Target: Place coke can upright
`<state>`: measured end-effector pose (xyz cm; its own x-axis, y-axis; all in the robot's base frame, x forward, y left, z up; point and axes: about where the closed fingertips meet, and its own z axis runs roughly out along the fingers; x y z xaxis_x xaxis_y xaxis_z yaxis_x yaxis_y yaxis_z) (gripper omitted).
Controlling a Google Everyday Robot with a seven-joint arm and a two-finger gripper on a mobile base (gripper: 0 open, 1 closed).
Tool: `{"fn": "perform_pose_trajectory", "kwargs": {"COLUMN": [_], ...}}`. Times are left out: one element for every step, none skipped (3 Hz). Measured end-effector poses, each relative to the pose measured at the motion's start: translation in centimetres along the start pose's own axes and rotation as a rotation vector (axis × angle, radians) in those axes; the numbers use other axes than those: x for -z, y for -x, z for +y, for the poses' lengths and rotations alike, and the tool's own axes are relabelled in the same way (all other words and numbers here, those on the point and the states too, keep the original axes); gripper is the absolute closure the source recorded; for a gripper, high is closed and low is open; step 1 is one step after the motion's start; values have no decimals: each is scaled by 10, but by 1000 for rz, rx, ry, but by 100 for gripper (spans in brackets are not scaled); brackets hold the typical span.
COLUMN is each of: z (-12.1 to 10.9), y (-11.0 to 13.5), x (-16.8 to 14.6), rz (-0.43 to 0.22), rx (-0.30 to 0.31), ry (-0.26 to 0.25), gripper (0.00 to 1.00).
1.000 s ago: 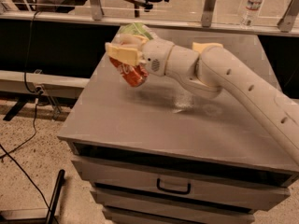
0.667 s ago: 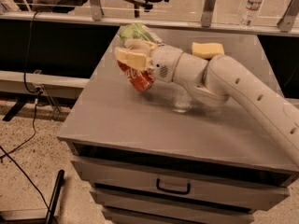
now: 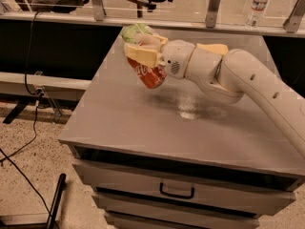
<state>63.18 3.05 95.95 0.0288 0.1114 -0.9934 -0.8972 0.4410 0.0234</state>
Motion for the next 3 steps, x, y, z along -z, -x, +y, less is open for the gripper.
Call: {"fn": "perform_pose_trajectory", "kwargs": {"z": [-3,-5,-6], "y": [2,3,4], "x": [3,6,7], "rz": [-9,-16,-21], "rx": [1,0,1], "ry": [-7,-14,-17], "gripper": [100,100,100]}}
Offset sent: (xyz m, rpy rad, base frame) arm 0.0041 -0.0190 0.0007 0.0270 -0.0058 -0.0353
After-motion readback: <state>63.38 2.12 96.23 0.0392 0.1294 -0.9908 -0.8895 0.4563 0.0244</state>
